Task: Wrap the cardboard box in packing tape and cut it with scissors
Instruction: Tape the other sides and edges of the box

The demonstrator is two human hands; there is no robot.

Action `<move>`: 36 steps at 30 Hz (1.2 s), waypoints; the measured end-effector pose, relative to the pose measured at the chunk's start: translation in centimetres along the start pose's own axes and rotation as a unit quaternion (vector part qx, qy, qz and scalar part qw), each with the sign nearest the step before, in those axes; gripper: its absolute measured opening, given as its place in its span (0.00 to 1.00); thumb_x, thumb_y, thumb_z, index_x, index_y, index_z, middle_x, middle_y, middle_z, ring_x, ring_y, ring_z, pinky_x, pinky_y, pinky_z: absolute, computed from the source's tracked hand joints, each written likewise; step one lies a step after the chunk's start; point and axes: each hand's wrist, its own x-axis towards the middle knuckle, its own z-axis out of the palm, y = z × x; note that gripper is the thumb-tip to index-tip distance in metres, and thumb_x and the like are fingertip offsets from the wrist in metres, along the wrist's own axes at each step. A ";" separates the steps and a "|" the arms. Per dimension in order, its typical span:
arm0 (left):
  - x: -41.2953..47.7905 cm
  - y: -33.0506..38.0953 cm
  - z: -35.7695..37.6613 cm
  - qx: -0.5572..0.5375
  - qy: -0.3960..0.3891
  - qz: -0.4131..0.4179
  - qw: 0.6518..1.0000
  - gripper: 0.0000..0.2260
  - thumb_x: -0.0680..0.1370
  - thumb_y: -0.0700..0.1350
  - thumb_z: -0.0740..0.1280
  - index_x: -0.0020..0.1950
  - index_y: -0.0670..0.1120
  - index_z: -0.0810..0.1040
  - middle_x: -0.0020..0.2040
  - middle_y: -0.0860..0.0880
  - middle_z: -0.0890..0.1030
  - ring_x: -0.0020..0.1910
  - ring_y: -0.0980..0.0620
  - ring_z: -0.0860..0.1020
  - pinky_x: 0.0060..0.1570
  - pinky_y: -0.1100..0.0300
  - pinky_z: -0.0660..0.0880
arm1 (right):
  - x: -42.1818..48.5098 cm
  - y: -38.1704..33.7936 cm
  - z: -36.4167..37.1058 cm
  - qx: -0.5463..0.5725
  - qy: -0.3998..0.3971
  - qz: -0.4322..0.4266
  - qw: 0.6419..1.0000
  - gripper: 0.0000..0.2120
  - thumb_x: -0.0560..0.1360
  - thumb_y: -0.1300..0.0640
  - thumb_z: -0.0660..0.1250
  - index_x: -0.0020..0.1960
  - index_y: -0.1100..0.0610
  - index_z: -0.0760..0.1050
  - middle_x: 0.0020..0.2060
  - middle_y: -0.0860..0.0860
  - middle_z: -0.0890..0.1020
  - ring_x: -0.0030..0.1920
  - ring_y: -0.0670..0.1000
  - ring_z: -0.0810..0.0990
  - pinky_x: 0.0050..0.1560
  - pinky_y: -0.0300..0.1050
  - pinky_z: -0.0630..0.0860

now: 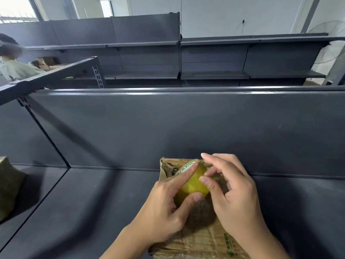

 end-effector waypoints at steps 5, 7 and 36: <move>0.0 0.0 0.2 0.015 0.003 0.005 1.000 0.25 0.80 0.47 0.70 0.76 0.54 0.70 0.51 0.71 0.79 0.42 0.65 0.77 0.43 0.74 0.69 | 0.3 -0.3 0.0 -0.004 -0.003 0.026 1.000 0.14 0.74 0.69 0.73 0.55 0.55 0.83 0.46 0.44 0.82 0.50 0.45 0.82 0.50 0.36 0.79; 0.1 0.2 0.1 0.016 0.006 0.007 1.000 0.25 0.80 0.47 0.71 0.76 0.56 0.69 0.52 0.72 0.78 0.43 0.66 0.77 0.43 0.76 0.68 | 0.1 -0.5 0.1 -0.017 0.003 0.009 1.000 0.12 0.75 0.68 0.72 0.55 0.56 0.83 0.47 0.44 0.82 0.51 0.43 0.81 0.51 0.34 0.78; -0.1 -0.1 0.2 0.020 -0.025 0.008 0.999 0.26 0.82 0.50 0.69 0.79 0.53 0.67 0.53 0.56 0.83 0.43 0.47 0.81 0.45 0.52 0.76 | -1.3 -0.6 0.6 -0.079 0.025 -0.030 0.996 0.09 0.80 0.63 0.61 0.50 0.61 0.80 0.47 0.50 0.80 0.48 0.49 0.81 0.46 0.46 0.80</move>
